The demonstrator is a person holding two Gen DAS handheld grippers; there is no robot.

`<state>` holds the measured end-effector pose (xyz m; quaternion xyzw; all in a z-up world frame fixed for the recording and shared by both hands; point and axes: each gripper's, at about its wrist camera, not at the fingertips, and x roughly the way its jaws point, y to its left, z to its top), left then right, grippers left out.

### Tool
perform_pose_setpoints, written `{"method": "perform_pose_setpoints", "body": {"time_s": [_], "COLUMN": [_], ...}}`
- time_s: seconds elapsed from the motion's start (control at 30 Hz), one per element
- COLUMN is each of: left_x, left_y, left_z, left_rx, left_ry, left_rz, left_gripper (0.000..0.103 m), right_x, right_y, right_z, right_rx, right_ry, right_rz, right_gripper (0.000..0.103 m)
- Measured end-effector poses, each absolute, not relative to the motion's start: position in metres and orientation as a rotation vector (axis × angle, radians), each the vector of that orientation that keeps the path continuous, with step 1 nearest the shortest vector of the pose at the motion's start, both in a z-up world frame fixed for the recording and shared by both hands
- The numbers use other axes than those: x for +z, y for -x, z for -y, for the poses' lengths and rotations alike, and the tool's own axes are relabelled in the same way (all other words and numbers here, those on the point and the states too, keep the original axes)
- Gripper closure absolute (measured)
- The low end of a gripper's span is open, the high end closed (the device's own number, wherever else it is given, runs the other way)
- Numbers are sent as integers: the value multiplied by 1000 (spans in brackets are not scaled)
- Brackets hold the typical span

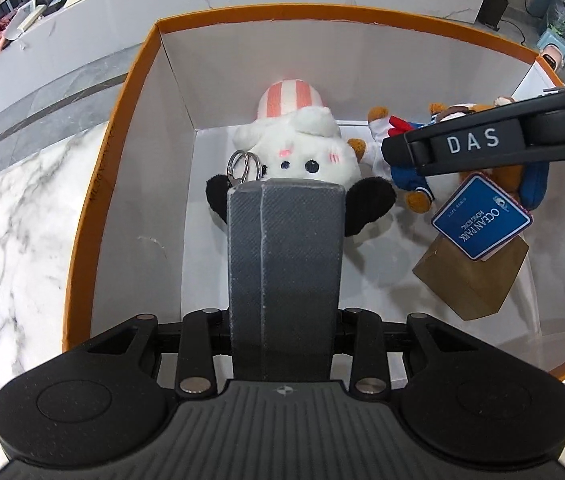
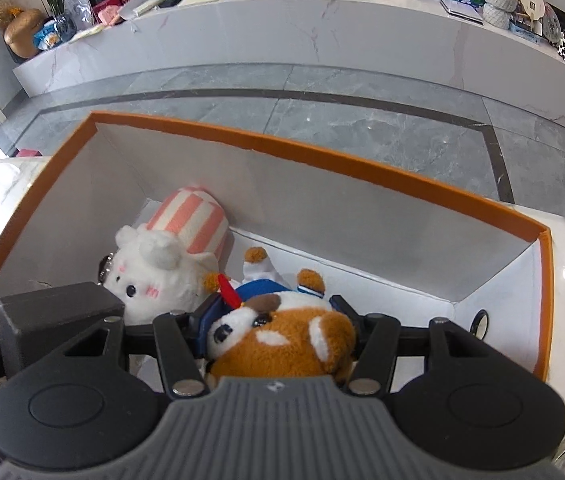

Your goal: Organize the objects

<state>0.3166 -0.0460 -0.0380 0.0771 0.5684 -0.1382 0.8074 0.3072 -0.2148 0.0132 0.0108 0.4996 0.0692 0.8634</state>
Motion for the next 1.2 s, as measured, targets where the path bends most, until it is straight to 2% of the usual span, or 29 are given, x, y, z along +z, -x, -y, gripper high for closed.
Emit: {"method": "perform_pose_setpoints", "body": {"time_s": [0.33,0.8,1.2], "left_x": [-43,-45,-44], "left_y": [-319,-280,-235], "left_z": [37,13,-17], "left_rx": [-305,-290,-266], "left_ry": [-118,-120,-94], "left_rz": [-1285,-1308,-1317], "left_gripper": [64,64,64], "right_x": [7,5,5], "right_y": [-307,-271,-229], "right_z": [223,214,177], "right_rx": [138,181,223], "right_ry": [-71,-113,6], "right_rz": [-1057,-1084,-1099], "right_gripper": [44,43,42]}}
